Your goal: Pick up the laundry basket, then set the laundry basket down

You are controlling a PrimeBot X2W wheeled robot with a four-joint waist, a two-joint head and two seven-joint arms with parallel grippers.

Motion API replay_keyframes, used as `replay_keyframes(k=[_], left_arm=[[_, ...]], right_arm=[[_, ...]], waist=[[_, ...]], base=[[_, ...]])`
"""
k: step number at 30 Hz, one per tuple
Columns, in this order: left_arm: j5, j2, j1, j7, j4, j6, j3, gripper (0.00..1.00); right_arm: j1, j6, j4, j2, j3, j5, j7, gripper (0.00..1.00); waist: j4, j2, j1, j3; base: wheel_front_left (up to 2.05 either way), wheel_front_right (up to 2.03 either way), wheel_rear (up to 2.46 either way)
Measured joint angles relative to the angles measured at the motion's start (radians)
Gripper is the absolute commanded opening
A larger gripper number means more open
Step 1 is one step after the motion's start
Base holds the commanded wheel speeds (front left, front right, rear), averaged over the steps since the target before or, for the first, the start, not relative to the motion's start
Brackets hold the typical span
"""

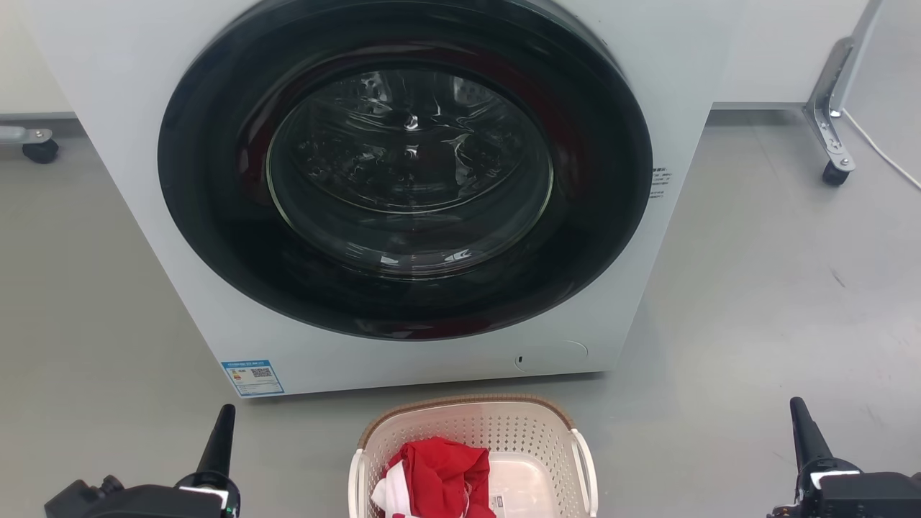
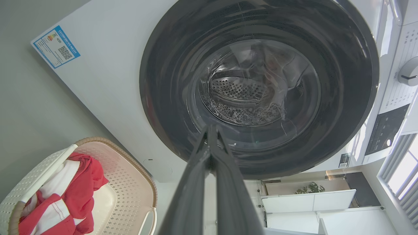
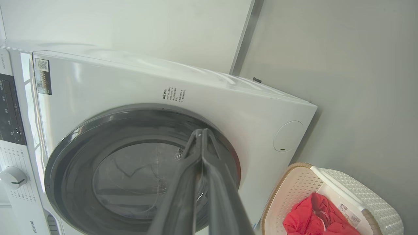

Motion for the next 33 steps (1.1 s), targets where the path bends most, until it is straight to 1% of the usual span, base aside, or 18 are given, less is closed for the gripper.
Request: replay_keyframes(k=[2,7,14,17,32,33], left_arm=[[-0.027,-0.002,-0.001,0.007,0.005,0.000,0.009,0.00],[-0.077,-0.004,-0.011,0.011,0.018,-0.017,0.022,0.00],[-0.175,-0.012,-0.023,0.028,0.033,-0.035,0.047,0.00],[-0.203,-0.013,-0.036,0.036,0.038,-0.036,0.053,0.00],[-0.216,-0.015,-0.038,0.036,0.039,-0.036,0.054,0.00],[-0.216,-0.015,-0.038,0.036,0.039,-0.042,0.054,0.00]], right_arm=[[-0.004,0.002,0.002,0.003,-0.007,0.028,0.002,0.00],[-0.019,0.016,0.008,0.008,-0.020,0.084,0.019,0.00],[-0.021,0.032,0.028,0.020,-0.045,0.178,0.044,0.00],[-0.029,0.036,0.032,0.023,-0.054,0.216,0.052,0.00],[-0.037,0.040,0.033,0.024,-0.055,0.218,0.052,0.00],[-0.037,0.040,0.033,0.024,-0.055,0.218,0.052,0.00]], waist=[[0.000,0.0000,0.0000,-0.001],[0.000,0.0000,0.0000,-0.002],[0.001,0.0000,0.0000,-0.004],[0.001,0.0000,0.0000,-0.005],[0.001,0.0001,0.0000,-0.005],[0.001,0.0000,0.0000,-0.005]], base=[[0.00,0.00,0.00],[0.00,0.00,0.00],[0.00,0.00,0.00],[0.00,0.00,0.00],[0.00,0.00,0.00],[0.00,0.00,0.00]])
